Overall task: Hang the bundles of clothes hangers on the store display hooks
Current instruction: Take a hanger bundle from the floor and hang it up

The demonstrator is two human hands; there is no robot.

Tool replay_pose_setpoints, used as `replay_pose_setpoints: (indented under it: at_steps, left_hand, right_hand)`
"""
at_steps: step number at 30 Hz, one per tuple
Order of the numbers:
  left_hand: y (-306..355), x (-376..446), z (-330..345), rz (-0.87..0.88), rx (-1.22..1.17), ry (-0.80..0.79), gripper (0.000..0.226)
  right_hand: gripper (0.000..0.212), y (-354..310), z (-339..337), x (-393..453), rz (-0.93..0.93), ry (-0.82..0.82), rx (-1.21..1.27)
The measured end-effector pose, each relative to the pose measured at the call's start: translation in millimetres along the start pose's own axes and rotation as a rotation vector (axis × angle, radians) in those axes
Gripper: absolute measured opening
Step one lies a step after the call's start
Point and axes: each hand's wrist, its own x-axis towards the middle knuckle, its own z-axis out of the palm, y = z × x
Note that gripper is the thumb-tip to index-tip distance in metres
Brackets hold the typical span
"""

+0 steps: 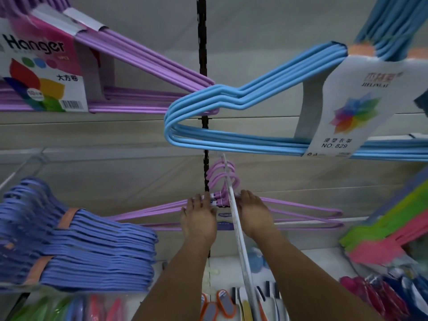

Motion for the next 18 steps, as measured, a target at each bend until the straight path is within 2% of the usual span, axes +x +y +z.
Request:
replay_pose_setpoints:
  at_steps: [2, 6, 9, 13, 15, 18]
  left_hand:
    - [9.0, -12.7, -2.7, 0.029, -0.008, -0.014, 0.053]
    - [29.2, -40.8, -5.6, 0.022, -0.029, -0.019, 0.057]
    - [38.2, -73.8, -1.0, -0.006, -0.061, -0.054, 0.057]
    - [45.9, -116.3, 19.4, 0.043, -0.176, -0.002, 0.055]
    - [54.7, -129.8, 23.4, 0.060, -0.194, -0.085, 0.057]
    - [75.0, -151.3, 15.8, 0.097, -0.085, -0.160, 0.055]
  right_hand:
    - [0.046, 6.2, -6.3, -9.5, 0.002, -0.006, 0.001]
    - [0.056, 25.3, -24.1, -39.6, -0.025, -0.064, -0.003]
    - [0.074, 44.1, -36.6, -69.6, -0.005, -0.136, 0.035]
    - [0.062, 75.5, -45.1, -110.6, 0.058, -0.209, 0.048]
    - [0.060, 89.7, -50.8, -131.6, 0.099, -0.203, 0.047]
    - [0.058, 109.5, -61.8, -164.4, 0.166, -0.166, 0.057]
